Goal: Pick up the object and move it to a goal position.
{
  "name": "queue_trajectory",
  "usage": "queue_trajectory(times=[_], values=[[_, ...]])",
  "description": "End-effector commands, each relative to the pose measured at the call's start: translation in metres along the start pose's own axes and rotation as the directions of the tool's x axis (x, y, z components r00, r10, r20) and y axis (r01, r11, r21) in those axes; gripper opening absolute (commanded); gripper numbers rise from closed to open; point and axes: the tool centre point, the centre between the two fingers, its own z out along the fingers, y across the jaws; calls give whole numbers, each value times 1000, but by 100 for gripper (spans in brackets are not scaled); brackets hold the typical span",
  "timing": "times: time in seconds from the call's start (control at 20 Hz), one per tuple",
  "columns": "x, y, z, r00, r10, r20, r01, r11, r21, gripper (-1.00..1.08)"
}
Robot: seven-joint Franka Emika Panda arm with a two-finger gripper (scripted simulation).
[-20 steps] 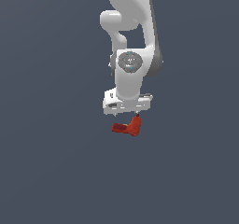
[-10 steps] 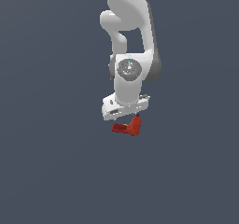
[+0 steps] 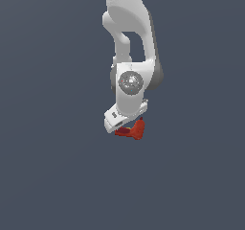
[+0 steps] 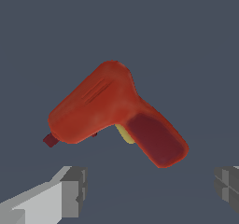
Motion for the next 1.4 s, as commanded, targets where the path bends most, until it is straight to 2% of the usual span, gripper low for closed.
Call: queue_trajectory(times=[0.0, 0.2, 0.45, 0.9, 1.15, 1.35], values=[[1, 3, 5, 998, -69, 13, 69, 998, 5, 108], [1, 8, 12, 984, -176, 31, 176, 984, 16, 108], [2, 15, 22, 951, -306, 49, 304, 952, 36, 108], [2, 26, 39, 854, -515, 67, 510, 856, 80, 108], [2, 31, 46, 804, -591, 68, 584, 806, 100, 108], [1, 33, 49, 774, -629, 68, 621, 776, 111, 108]])
